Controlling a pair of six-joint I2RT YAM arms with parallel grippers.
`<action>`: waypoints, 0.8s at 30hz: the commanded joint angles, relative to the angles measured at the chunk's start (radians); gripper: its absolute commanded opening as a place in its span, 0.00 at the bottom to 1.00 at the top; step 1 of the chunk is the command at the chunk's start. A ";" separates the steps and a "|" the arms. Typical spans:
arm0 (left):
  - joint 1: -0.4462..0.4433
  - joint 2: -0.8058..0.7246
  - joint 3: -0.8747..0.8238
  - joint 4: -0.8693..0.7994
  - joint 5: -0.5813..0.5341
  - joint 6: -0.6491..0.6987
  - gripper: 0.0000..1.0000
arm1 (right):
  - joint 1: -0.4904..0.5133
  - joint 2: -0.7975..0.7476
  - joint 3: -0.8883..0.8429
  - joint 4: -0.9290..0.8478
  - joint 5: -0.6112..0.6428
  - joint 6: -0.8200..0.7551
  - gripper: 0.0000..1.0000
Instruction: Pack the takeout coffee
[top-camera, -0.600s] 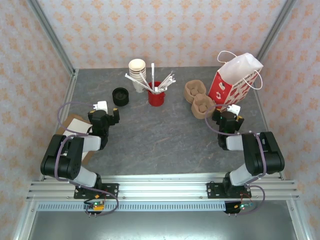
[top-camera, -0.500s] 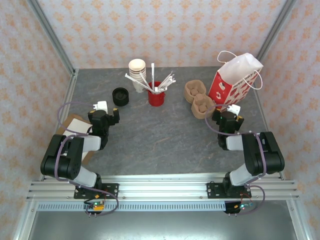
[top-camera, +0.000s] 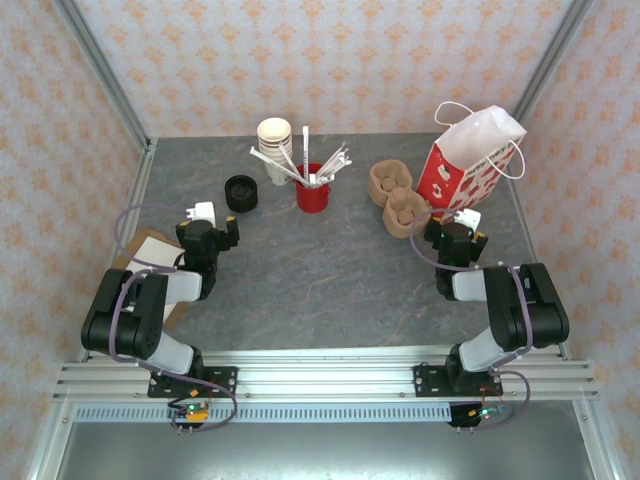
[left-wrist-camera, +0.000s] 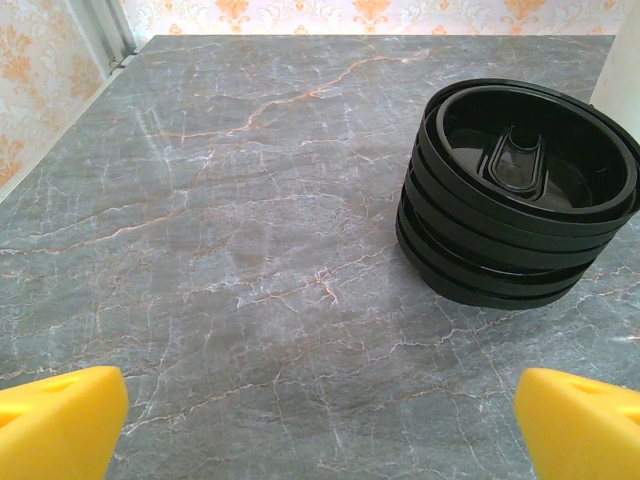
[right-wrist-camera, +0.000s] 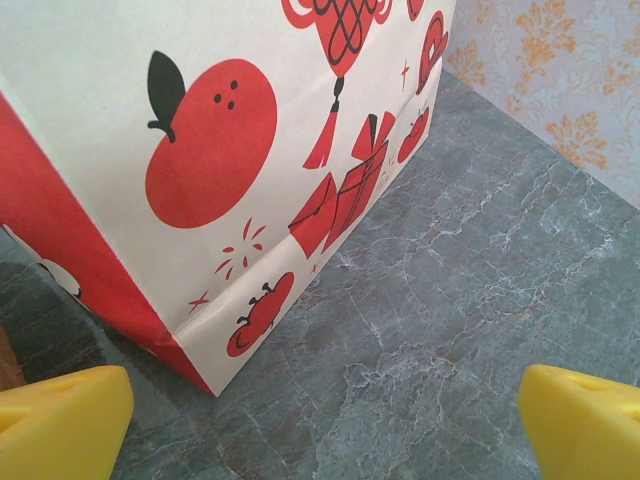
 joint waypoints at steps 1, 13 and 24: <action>0.000 0.002 0.008 0.009 -0.012 0.011 1.00 | -0.004 -0.005 0.017 0.025 -0.004 -0.002 0.99; 0.007 -0.004 0.008 0.009 -0.008 0.008 1.00 | -0.003 -0.017 0.002 0.044 0.009 -0.003 0.99; 0.003 -0.388 0.305 -0.854 -0.030 -0.418 0.98 | 0.012 -0.610 0.114 -0.681 0.271 0.344 0.98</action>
